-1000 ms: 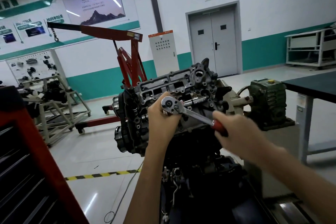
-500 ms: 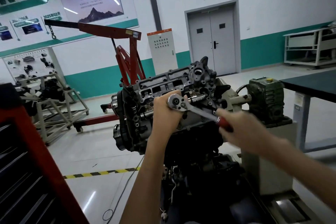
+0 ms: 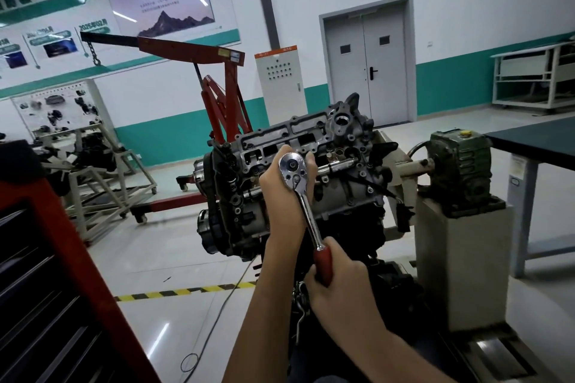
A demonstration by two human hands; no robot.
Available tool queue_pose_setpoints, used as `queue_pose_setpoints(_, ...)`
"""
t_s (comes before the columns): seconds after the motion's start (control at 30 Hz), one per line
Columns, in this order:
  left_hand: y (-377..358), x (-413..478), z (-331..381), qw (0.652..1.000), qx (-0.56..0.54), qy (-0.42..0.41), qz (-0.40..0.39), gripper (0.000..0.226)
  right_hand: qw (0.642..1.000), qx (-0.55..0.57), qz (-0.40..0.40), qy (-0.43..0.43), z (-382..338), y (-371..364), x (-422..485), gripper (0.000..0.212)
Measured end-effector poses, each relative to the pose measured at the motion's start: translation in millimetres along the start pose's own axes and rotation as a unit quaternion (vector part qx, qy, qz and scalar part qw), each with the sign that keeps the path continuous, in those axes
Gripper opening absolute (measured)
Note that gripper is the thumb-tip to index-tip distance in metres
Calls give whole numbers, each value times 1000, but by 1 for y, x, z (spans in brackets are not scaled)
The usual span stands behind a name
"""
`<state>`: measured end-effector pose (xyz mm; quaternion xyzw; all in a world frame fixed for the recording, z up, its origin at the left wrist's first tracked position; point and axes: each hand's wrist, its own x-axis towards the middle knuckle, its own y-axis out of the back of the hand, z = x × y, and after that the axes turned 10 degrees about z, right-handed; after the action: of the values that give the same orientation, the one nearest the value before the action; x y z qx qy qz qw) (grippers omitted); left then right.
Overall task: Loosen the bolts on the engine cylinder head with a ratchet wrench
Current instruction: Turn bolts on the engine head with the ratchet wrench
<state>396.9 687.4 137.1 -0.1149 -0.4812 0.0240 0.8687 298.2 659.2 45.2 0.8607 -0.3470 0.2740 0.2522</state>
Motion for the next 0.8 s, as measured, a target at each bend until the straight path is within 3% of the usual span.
queue_pose_setpoints(0.1, 2, 5, -1, 996, -58, 63, -12, 41, 1000, -19, -23, 10, 2, 10, 10, 23)
queue_pose_setpoints(0.17, 9, 10, -3, 993, -56, 101, -12, 43, 993, -75, -67, 65, 5, 34, 28, 18)
queue_pose_setpoints(0.27, 32, 16, -10, 999, 14, 43, -30, 51, 944, -222, -132, 204, -2, 71, 68, 17)
queue_pose_setpoints(0.33, 44, 18, -12, 997, 56, -4, -45, 44, 906, -279, -156, 279, -15, 88, 98, 16)
queue_pose_setpoints(0.43, 48, 21, -6, 994, 73, -22, -80, 37, 870, -345, -113, 335, -25, 99, 125, 15)
queue_pose_setpoints(0.5, 45, 25, -5, 990, 72, -26, -121, 37, 880, -348, -97, 307, -18, 98, 122, 16)
queue_pose_setpoints(0.6, 38, 26, -6, 988, 58, 14, -140, 49, 933, -274, -83, 217, 0, 81, 81, 15)
queue_pose_setpoints(0.7, 22, 12, -6, 997, 61, 13, -51, 44, 984, -141, -52, 99, 0, 53, 38, 16)
queue_pose_setpoints(0.8, 4, 2, -3, 1000, 14, 1, 20, 37, 998, 11, -54, 0, -13, 34, 17, 31)
